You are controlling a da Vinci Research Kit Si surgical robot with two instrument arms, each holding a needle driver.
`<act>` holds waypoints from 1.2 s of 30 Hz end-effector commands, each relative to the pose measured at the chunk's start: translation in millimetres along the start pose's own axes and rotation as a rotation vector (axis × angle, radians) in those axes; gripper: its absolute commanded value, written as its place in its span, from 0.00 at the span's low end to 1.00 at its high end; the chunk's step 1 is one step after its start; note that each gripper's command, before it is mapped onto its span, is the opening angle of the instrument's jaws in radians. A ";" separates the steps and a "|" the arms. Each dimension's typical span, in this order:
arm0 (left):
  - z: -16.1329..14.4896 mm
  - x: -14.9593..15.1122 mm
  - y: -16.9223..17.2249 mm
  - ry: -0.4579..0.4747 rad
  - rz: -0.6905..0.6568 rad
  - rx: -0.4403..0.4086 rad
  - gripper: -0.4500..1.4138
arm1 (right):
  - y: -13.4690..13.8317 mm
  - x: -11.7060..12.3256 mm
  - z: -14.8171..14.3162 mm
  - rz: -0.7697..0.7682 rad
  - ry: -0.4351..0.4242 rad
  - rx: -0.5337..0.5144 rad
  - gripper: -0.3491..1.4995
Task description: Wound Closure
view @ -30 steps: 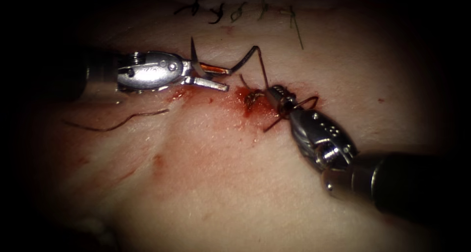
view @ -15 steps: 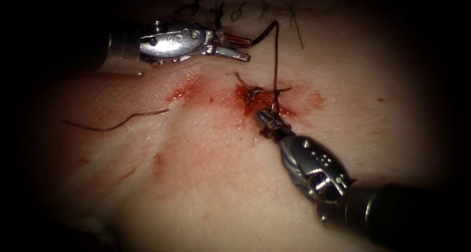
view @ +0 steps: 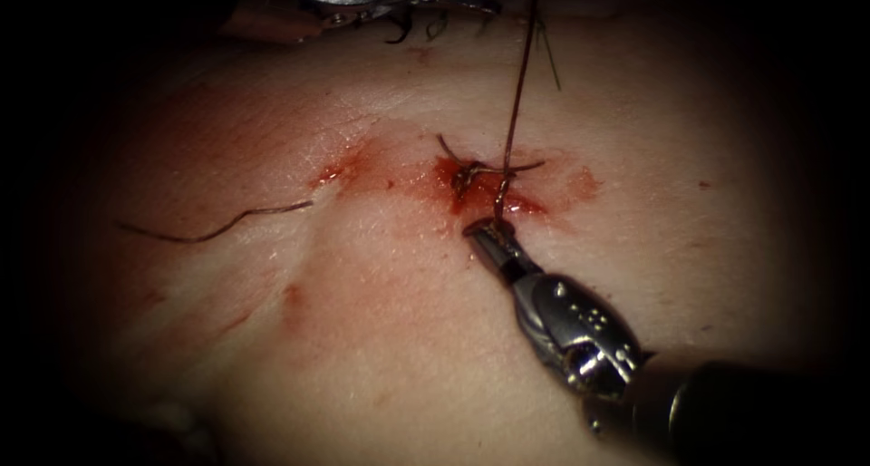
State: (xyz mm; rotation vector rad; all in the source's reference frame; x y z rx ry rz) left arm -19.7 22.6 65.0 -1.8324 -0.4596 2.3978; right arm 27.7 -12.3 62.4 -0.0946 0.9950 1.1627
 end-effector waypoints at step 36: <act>2.0 0.5 -8.5 -0.014 -0.013 0.095 0.00 | -5.7 -3.5 -1.3 -0.073 -0.085 0.186 0.00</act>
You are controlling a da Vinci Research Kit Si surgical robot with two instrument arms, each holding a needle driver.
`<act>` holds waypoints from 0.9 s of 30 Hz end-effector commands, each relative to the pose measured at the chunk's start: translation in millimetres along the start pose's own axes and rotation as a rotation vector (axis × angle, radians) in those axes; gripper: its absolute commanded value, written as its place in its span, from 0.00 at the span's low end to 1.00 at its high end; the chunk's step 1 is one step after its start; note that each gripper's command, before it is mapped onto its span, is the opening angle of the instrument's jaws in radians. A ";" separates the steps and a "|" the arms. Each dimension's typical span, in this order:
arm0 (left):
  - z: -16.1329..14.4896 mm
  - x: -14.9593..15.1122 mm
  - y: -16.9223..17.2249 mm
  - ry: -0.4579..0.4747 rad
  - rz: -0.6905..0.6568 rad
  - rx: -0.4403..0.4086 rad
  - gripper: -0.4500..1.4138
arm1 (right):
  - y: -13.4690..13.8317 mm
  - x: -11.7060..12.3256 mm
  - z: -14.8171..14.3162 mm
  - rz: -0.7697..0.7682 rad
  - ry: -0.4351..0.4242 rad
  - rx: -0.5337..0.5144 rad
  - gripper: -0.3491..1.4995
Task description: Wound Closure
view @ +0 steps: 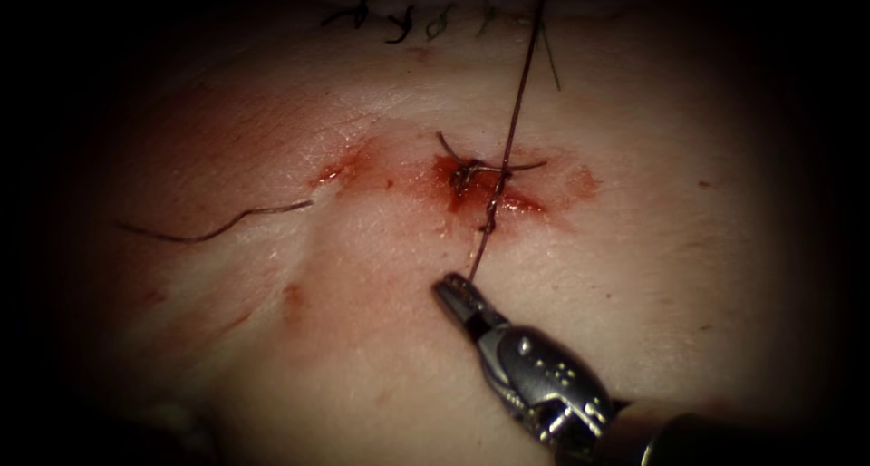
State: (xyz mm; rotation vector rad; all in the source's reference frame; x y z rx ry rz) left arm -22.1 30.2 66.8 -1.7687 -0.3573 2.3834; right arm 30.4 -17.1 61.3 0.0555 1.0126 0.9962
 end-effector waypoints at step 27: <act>3.1 -0.2 -3.4 -0.010 0.017 0.057 0.00 | -6.4 -3.9 -1.0 -0.067 -0.090 0.153 0.00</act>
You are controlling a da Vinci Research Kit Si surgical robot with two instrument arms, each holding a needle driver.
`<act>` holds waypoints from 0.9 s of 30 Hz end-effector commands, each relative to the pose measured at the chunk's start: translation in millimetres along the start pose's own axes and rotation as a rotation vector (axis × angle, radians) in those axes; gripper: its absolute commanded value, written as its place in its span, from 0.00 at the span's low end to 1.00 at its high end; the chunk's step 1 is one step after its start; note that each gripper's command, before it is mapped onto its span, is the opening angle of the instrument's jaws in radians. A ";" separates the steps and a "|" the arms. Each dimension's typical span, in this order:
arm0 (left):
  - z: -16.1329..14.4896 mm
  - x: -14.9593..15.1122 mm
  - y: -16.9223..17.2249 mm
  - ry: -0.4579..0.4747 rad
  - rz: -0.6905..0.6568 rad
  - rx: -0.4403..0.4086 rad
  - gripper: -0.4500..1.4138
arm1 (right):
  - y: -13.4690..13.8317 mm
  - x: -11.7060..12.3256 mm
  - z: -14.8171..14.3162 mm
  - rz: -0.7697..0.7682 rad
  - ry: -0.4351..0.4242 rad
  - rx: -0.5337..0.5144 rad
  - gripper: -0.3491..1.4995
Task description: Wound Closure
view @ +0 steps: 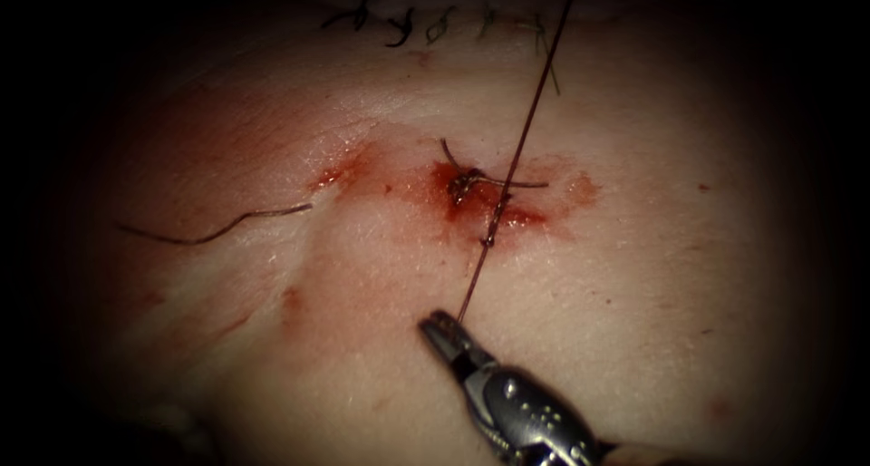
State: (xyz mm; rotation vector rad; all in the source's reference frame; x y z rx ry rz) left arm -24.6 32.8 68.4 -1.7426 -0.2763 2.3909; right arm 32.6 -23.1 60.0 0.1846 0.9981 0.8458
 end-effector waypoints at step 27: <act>-12.3 2.7 15.6 0.016 0.013 -0.083 0.00 | 5.2 0.1 -7.4 0.019 -0.091 0.030 0.99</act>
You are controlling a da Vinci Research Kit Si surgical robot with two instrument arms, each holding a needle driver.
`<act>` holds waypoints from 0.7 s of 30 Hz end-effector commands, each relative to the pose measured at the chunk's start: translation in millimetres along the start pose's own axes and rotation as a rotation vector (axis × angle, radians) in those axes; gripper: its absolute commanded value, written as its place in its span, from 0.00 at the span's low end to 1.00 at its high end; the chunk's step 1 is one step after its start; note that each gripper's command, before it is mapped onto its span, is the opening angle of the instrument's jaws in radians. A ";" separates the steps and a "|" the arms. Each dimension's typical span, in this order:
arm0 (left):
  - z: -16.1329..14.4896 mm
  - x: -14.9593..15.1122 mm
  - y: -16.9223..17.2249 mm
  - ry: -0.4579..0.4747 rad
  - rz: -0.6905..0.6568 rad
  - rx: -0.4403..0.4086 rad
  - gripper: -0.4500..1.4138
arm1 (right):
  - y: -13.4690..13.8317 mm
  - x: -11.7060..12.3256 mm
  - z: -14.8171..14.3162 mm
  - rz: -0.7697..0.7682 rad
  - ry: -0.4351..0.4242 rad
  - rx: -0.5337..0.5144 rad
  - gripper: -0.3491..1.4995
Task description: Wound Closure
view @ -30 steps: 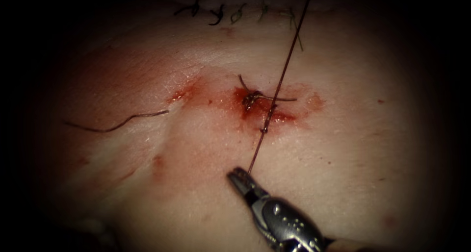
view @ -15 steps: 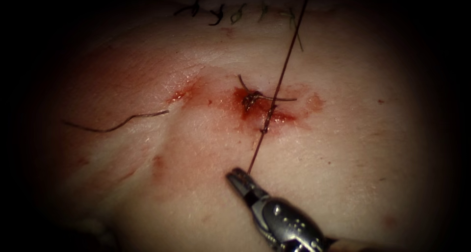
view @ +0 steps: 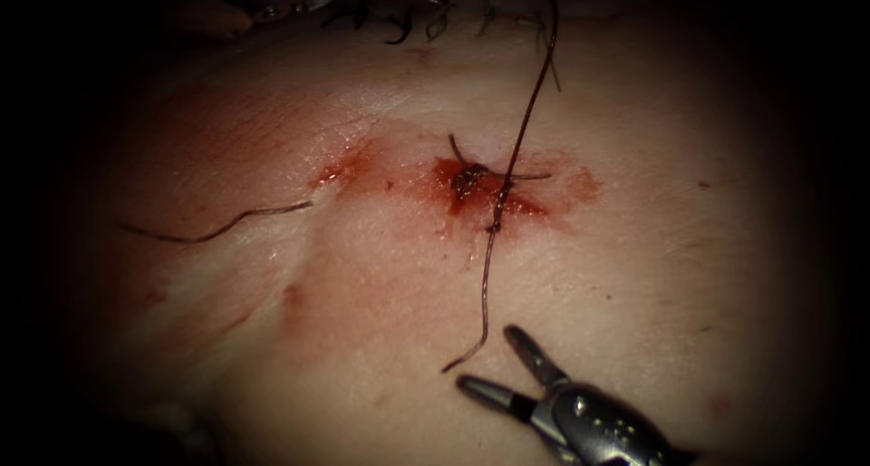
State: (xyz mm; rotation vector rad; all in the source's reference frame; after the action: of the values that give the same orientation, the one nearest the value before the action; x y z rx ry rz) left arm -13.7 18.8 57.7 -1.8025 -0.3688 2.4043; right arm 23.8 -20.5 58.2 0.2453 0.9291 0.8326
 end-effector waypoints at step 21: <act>-3.9 10.0 16.1 0.072 0.029 -0.041 0.00 | 13.4 9.6 0.0 -0.082 0.002 0.173 0.83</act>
State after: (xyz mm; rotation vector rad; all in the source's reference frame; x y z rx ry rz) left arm -11.5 6.0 42.4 -1.9197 -0.3875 2.3583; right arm 19.0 -4.6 58.6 0.3588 1.0028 0.6797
